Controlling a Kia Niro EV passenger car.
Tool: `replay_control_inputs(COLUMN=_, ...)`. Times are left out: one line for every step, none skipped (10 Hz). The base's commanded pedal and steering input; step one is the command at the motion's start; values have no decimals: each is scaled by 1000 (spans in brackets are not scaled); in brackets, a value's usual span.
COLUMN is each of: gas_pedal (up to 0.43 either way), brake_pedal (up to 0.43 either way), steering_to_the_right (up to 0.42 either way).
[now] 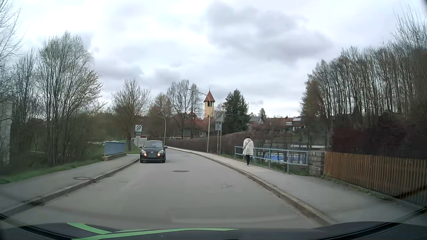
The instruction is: Follow the waypoints while adhering to traffic rules and regulations
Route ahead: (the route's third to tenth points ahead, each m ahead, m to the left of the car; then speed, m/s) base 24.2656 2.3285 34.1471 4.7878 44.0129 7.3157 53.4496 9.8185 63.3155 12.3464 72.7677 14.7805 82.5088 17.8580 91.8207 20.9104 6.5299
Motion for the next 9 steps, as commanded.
replay_control_inputs(gas_pedal=79, brake_pedal=0, steering_to_the_right=-22)
replay_control_inputs(gas_pedal=79, brake_pedal=0, steering_to_the_right=-24)
replay_control_inputs(gas_pedal=98, brake_pedal=0, steering_to_the_right=-26)
replay_control_inputs(gas_pedal=110, brake_pedal=0, steering_to_the_right=-29)
replay_control_inputs(gas_pedal=110, brake_pedal=0, steering_to_the_right=-32)
replay_control_inputs(gas_pedal=118, brake_pedal=0, steering_to_the_right=-35)
replay_control_inputs(gas_pedal=130, brake_pedal=0, steering_to_the_right=-39)
replay_control_inputs(gas_pedal=130, brake_pedal=0, steering_to_the_right=-42)
replay_control_inputs(gas_pedal=138, brake_pedal=0, steering_to_the_right=-44)
